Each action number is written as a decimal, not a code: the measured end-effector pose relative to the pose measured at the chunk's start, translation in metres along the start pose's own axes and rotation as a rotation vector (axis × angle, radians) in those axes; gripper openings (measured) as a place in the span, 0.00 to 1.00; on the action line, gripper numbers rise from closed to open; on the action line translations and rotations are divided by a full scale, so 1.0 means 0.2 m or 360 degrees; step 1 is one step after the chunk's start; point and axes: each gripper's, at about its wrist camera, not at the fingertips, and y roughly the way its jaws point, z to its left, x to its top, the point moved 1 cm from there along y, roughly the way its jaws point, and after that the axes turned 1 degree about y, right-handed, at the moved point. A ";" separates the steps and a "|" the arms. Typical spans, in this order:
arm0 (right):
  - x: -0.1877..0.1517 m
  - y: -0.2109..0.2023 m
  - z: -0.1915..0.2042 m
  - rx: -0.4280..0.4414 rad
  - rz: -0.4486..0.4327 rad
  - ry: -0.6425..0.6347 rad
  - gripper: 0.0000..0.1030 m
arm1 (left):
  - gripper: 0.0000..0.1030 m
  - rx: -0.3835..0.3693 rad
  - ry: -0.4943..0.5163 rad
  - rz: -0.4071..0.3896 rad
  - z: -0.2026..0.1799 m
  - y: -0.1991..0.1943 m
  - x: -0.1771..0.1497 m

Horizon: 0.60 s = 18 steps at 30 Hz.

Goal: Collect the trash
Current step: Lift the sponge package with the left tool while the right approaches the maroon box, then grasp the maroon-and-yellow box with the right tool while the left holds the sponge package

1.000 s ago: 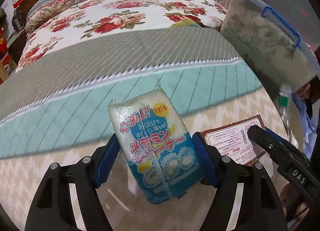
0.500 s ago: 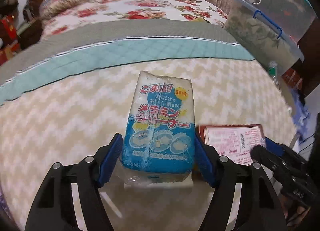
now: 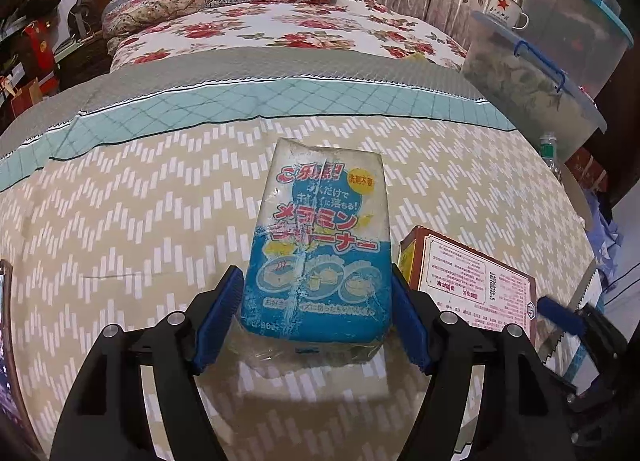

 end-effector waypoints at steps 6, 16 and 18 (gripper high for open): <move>0.06 -0.02 -0.01 -0.0071 -0.0066 -0.0102 0.83 | 0.71 -0.0054 -0.0050 0.0006 0.05 -0.02 -0.01; 0.16 0.08 0.06 -0.0067 0.0016 -0.0370 0.88 | 0.71 -0.0117 -0.0118 0.0009 0.09 -0.05 -0.01; 0.17 0.12 0.06 -0.0083 0.0052 -0.0406 0.88 | 0.71 -0.0111 -0.0115 0.0009 0.08 -0.05 -0.01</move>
